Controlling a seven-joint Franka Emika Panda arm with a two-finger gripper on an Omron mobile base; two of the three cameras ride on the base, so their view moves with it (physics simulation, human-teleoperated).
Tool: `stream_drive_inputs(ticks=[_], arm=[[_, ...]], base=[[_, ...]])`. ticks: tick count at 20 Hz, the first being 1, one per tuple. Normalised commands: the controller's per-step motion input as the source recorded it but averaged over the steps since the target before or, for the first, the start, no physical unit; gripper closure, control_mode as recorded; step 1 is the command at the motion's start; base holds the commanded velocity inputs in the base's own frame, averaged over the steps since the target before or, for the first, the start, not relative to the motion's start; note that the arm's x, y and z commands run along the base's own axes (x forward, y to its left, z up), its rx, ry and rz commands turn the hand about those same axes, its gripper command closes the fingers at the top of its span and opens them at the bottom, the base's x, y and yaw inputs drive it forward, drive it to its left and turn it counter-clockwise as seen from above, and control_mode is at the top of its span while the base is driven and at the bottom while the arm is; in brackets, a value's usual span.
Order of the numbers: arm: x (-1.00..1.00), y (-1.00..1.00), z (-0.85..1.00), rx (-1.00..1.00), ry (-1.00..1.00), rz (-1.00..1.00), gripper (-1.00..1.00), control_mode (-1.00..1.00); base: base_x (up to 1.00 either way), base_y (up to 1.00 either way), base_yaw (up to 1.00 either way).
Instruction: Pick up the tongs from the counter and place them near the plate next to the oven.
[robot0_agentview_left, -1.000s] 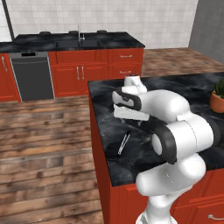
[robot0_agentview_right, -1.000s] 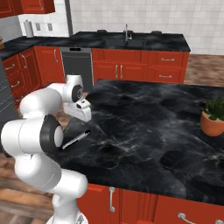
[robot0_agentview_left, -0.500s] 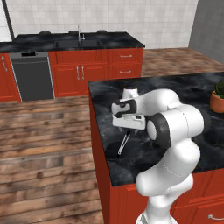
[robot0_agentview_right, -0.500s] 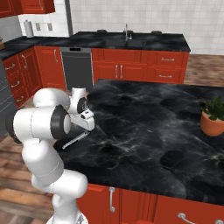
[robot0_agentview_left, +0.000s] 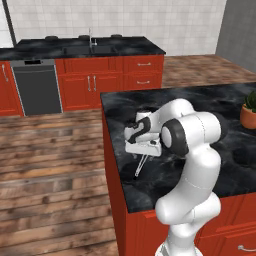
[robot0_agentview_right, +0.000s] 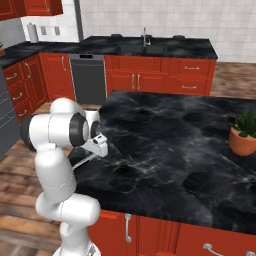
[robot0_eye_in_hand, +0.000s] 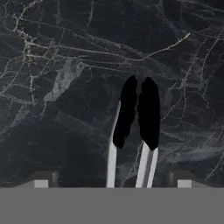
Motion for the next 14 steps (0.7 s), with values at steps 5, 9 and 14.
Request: stream_drive_inputs(ticks=[5, 9, 14], arm=[[0.03, 0.00, -0.52, 0.00, 0.00, 0.00, -1.00, -1.00], [0.01, 0.00, -0.56, 0.00, 0.00, 0.00, 1.00, -1.00], [-0.17, -0.11, -0.45, 0.00, -0.01, 0.00, 1.00, -1.00]], base=[[0.00, 0.00, 0.00], [0.00, 0.00, 0.00], [0.00, 0.00, 0.00]])
